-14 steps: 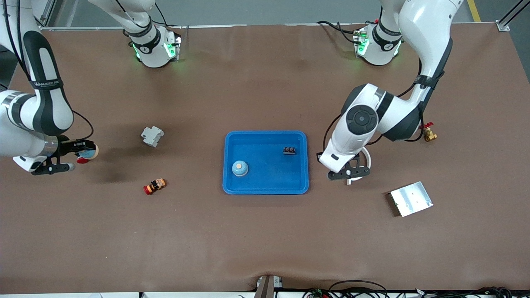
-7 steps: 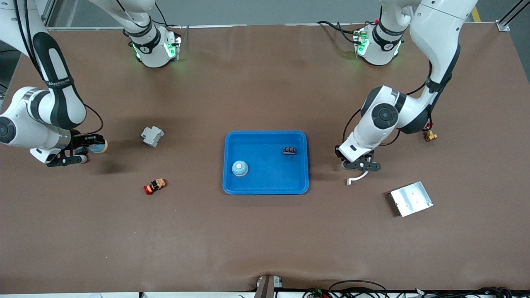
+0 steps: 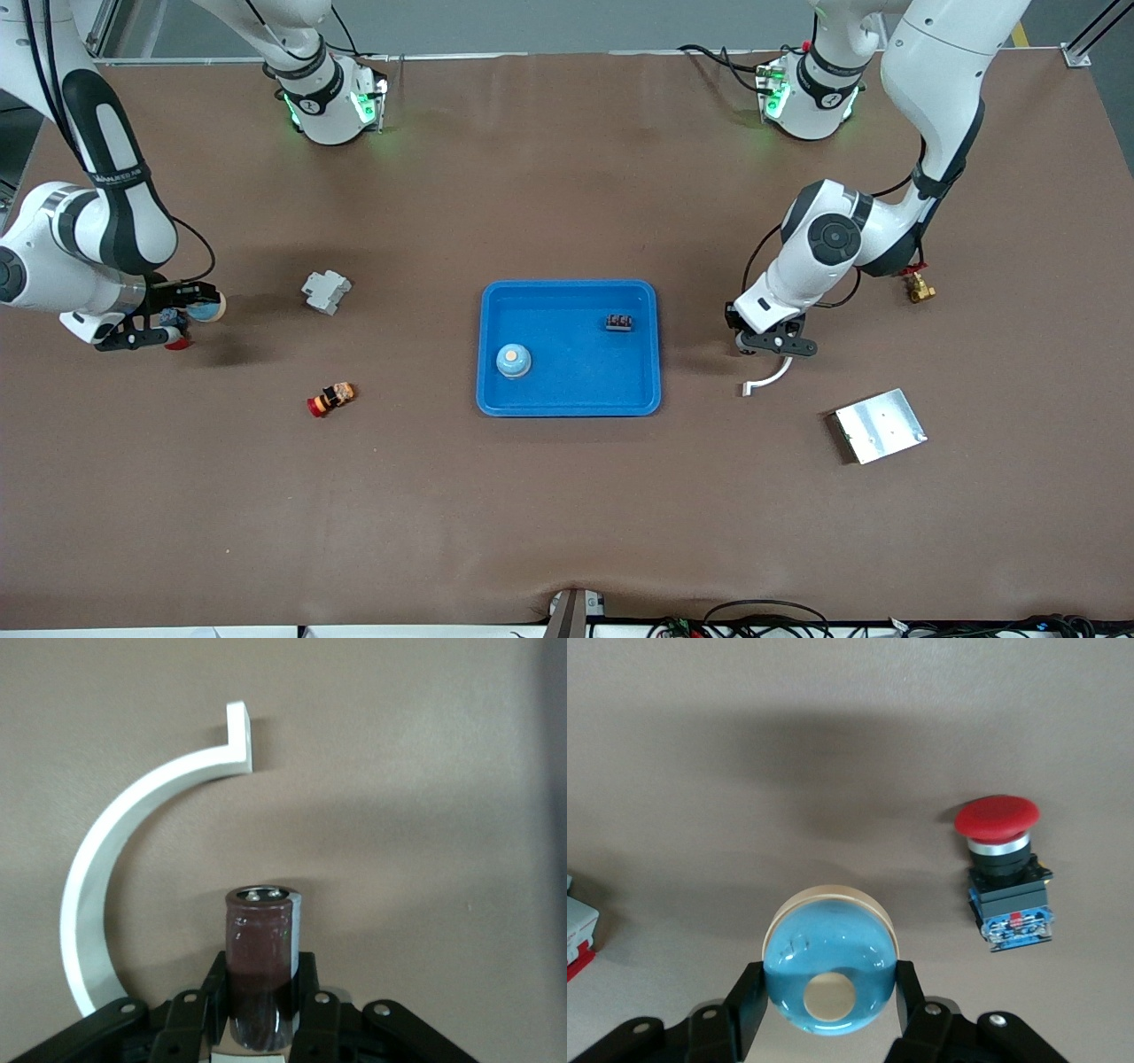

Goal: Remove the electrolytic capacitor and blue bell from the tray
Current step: 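Set the bell by the red button while the left gripper places the capacitor, then return the right gripper to the tray while the left gripper returns too, then grasp the second bell with the right gripper while the left gripper grasps the capacitor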

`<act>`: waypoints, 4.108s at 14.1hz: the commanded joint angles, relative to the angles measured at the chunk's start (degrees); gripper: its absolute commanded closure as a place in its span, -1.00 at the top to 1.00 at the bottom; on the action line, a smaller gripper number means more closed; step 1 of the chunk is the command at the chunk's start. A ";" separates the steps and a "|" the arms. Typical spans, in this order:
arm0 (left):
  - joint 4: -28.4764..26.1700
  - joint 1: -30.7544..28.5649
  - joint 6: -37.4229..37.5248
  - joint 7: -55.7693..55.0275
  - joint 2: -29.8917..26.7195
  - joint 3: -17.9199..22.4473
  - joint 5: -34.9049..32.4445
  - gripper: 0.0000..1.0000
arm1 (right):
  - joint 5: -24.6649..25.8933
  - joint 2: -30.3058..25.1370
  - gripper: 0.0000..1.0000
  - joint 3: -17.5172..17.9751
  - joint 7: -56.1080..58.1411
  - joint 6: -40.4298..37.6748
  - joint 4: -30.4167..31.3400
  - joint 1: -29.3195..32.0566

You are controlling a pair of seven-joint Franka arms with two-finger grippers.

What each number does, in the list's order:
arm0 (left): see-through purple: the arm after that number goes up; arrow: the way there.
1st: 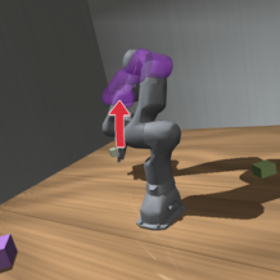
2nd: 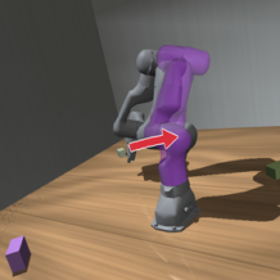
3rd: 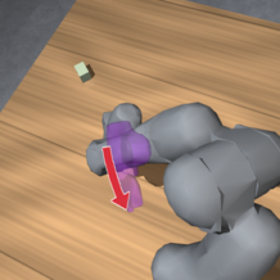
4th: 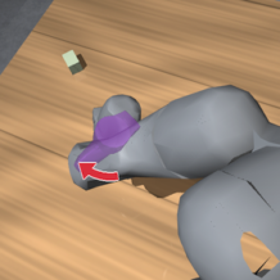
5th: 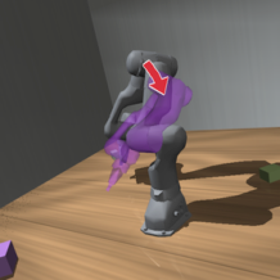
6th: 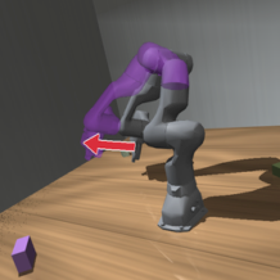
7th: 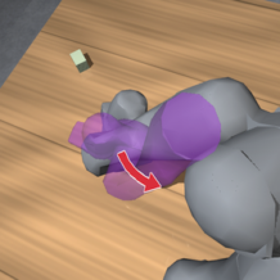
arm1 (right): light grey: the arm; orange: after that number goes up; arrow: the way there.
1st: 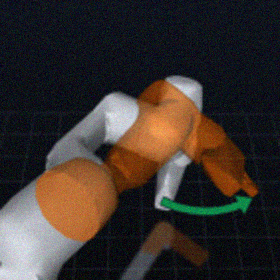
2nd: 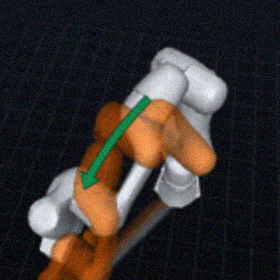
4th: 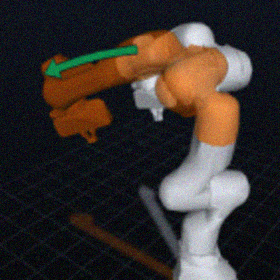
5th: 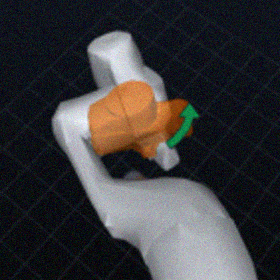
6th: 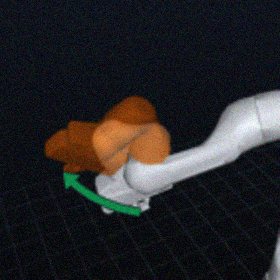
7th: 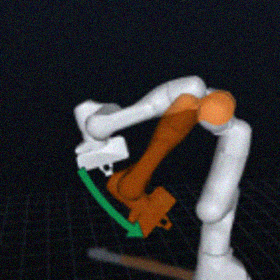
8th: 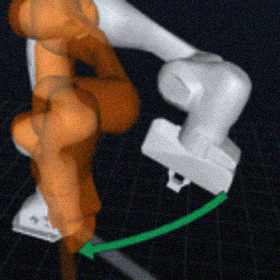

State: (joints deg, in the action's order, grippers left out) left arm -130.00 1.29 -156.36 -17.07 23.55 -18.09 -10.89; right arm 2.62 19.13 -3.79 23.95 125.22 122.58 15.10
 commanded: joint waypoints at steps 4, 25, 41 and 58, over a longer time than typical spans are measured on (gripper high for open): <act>-1.75 -2.43 -5.54 0.99 1.76 -0.45 -3.35 -1.00 | 1.42 2.14 -0.47 1.07 0.22 0.90 -0.06 1.86; 13.88 -3.92 26.43 -29.71 -4.30 -7.82 0.69 1.00 | -13.77 1.69 1.00 3.44 -42.04 -22.04 -25.54 -31.51; 20.83 7.58 22.50 -104.78 3.60 -12.05 -2.98 1.00 | -13.52 18.21 1.00 3.18 -68.34 0.19 -32.58 -51.05; 34.28 19.54 22.59 -127.50 19.87 -6.34 -16.18 1.00 | -7.46 26.83 1.00 2.92 -73.70 2.30 -39.79 -52.02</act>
State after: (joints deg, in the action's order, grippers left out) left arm -97.36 19.58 -133.81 -142.07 42.36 -25.23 -25.64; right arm -6.21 44.21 -0.38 -48.02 128.33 85.35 -36.34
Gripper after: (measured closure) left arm 0.000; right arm 0.000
